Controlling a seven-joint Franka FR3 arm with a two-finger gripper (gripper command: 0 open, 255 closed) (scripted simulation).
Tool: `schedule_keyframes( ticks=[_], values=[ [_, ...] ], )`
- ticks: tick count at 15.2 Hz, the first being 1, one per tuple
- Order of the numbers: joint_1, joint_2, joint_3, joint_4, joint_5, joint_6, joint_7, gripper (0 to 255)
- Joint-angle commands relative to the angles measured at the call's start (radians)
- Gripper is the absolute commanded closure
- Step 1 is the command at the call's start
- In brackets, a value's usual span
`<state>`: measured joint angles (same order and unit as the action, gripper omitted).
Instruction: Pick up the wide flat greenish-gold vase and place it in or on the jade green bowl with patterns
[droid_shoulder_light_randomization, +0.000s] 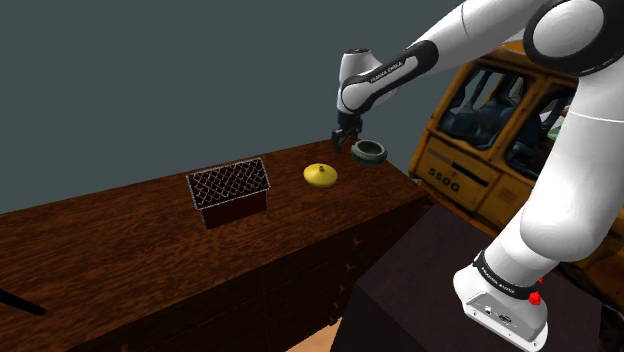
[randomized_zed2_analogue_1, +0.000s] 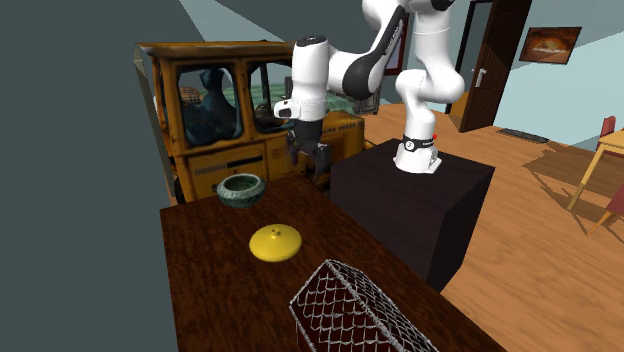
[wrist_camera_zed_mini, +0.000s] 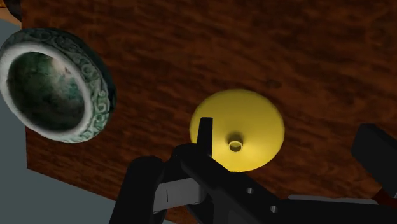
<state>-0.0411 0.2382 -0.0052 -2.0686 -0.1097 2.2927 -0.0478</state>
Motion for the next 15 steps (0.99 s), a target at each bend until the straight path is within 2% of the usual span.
schedule_keyframes(
  ticks=[1,11,15],
  values=[
    [0.001,0.080,0.000,0.065,0.000,0.012,0.004,0],
    [-0.003,0.488,-0.003,0.466,0.006,0.007,0.004,0],
    [-0.004,0.525,-0.005,0.470,0.005,0.040,0.004,0]
  ],
)
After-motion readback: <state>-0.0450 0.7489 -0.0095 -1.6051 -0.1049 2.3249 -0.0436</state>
